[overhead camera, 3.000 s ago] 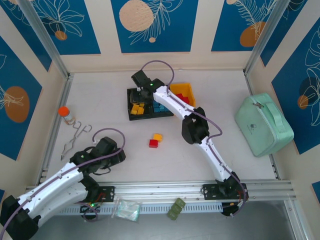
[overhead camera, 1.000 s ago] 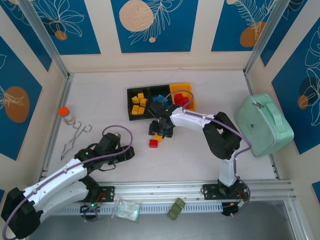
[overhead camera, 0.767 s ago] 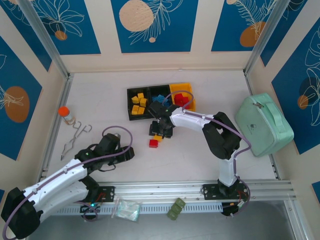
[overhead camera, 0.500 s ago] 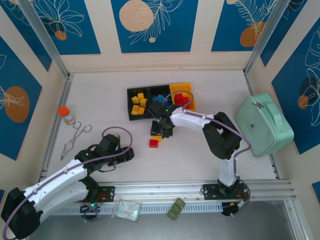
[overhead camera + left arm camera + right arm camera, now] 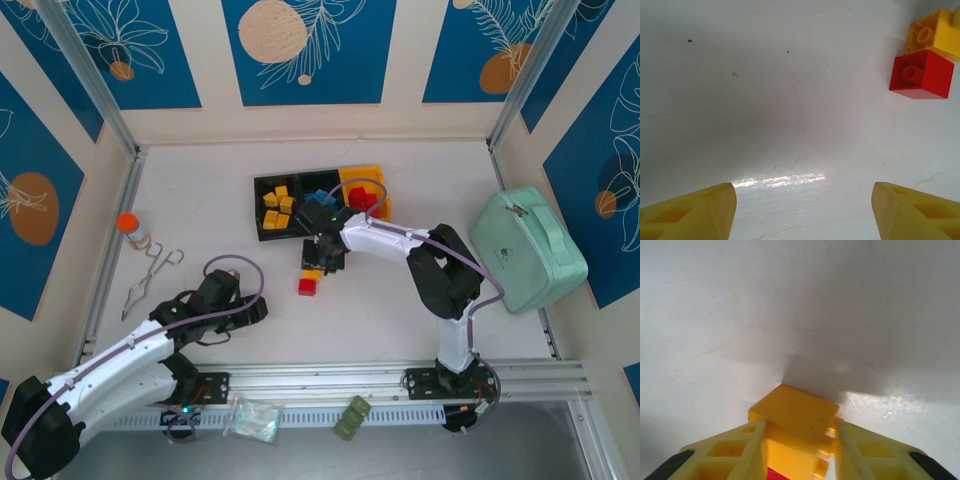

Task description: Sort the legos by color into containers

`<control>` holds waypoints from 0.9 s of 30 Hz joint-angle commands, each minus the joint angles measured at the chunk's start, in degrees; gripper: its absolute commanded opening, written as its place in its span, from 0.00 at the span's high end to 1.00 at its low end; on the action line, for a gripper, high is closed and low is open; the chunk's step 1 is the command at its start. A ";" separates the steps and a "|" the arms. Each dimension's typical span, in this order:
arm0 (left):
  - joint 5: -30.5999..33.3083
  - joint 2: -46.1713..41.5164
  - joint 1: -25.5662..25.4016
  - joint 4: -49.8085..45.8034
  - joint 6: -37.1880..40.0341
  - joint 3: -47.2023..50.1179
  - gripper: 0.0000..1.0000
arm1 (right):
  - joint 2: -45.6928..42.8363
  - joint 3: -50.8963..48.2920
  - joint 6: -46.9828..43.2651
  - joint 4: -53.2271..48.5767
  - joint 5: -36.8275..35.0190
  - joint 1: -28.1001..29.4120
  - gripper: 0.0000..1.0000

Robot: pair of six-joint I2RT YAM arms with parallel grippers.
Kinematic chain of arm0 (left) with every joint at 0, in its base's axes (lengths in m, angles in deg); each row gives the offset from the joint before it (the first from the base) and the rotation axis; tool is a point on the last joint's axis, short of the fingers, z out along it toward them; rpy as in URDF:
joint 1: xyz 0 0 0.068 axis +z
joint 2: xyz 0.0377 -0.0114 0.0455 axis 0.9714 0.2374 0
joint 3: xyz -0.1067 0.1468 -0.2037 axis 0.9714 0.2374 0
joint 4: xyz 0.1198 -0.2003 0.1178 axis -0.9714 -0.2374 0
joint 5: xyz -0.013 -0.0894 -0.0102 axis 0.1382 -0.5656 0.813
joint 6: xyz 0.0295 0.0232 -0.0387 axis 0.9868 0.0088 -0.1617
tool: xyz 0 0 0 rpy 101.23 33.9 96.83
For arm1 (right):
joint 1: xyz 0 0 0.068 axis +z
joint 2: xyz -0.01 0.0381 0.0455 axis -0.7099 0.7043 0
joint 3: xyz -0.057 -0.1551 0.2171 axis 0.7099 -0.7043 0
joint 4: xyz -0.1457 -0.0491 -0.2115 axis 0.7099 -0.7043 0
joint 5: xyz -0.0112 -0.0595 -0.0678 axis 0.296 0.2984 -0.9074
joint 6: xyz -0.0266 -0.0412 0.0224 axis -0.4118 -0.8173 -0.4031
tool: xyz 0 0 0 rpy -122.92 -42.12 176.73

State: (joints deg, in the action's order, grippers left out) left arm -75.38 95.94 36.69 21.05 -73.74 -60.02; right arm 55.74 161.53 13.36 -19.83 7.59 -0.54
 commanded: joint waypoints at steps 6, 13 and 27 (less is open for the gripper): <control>0.60 -0.60 -0.39 0.61 -1.13 0.61 0.29 | 3.75 1.93 -0.84 -2.59 -0.89 0.18 0.55; 0.79 -0.78 -0.38 0.25 -1.31 0.70 0.29 | 4.18 3.26 -0.88 -2.65 -0.99 0.75 0.44; 0.31 -0.06 -0.42 1.47 -1.37 0.72 0.28 | -1.10 5.45 -2.35 -4.38 -4.76 3.03 0.38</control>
State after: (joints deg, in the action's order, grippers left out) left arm -75.35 95.96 36.69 21.51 -74.77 -59.93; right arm 57.05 164.39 11.78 -22.39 4.23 1.71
